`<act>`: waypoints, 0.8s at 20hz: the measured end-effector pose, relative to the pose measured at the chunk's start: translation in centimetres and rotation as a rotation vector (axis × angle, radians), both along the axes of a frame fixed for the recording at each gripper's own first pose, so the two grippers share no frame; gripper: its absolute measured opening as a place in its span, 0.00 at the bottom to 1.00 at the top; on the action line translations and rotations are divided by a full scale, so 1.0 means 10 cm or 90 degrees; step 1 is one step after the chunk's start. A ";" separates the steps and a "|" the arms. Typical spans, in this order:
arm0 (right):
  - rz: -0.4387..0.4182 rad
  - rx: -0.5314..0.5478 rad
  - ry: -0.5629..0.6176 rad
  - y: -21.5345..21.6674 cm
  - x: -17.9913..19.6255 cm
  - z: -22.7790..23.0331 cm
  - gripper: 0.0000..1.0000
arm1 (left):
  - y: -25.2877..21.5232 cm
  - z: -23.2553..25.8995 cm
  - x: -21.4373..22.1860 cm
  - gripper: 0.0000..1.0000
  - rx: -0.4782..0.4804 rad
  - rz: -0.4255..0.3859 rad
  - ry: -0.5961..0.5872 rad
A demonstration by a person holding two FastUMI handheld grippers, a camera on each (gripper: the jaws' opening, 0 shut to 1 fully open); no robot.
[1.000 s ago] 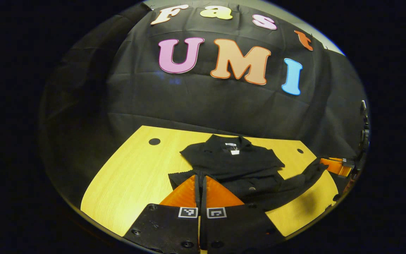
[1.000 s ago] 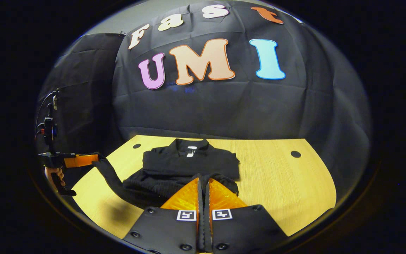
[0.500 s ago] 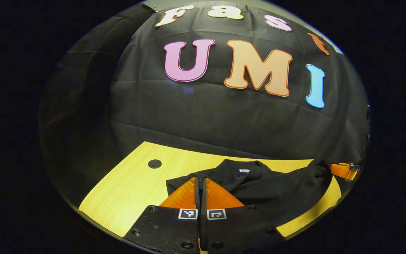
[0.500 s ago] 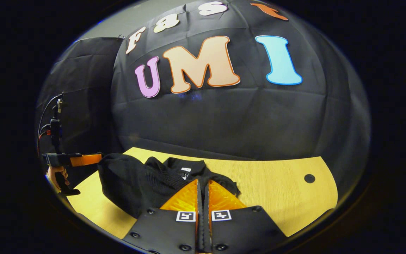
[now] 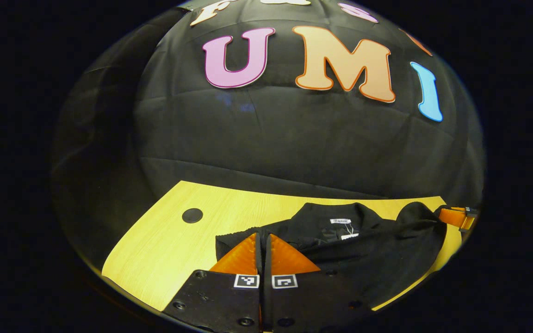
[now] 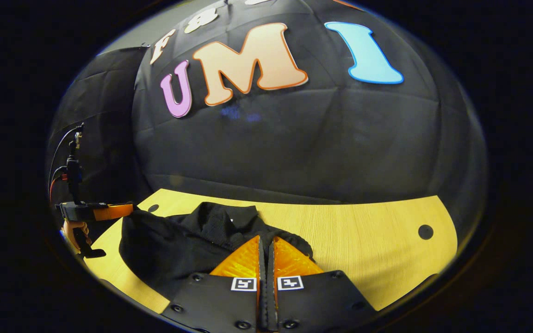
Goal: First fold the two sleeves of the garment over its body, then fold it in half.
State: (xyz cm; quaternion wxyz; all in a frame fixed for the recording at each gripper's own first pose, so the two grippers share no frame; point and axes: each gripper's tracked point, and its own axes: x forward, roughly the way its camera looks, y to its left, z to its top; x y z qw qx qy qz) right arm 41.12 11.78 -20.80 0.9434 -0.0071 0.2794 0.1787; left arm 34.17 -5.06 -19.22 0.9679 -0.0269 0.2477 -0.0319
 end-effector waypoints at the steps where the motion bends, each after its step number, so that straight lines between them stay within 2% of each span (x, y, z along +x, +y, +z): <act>1: 0.000 -0.007 0.008 0.00 0.06 -0.12 0.02 | 0.01 -0.08 0.04 0.00 0.004 0.002 0.008; 5: 0.012 -0.019 0.037 -0.02 0.12 -0.45 0.02 | 0.02 -0.36 0.11 0.00 0.036 0.011 0.045; 9: -0.004 0.002 0.053 -0.05 0.13 -0.50 0.02 | 0.01 -0.38 0.12 0.00 0.046 0.031 0.040; 11: -0.009 0.000 0.047 -0.05 0.16 -0.45 0.08 | -0.01 -0.32 0.12 0.10 0.042 0.034 0.033; 12: -0.018 -0.011 0.041 -0.10 0.18 -0.44 0.19 | -0.03 -0.29 0.12 0.26 0.040 0.034 0.030; 13: -0.020 -0.017 0.039 -0.13 0.18 -0.42 0.22 | -0.03 -0.26 0.10 0.43 0.037 0.033 0.028; 15: -0.027 -0.028 0.035 -0.19 0.12 -0.34 0.65 | -0.07 -0.20 0.05 0.77 0.029 0.029 0.030; 16: -0.031 -0.029 0.035 -0.23 0.08 -0.28 0.82 | -0.07 -0.15 0.01 0.82 0.028 0.030 0.031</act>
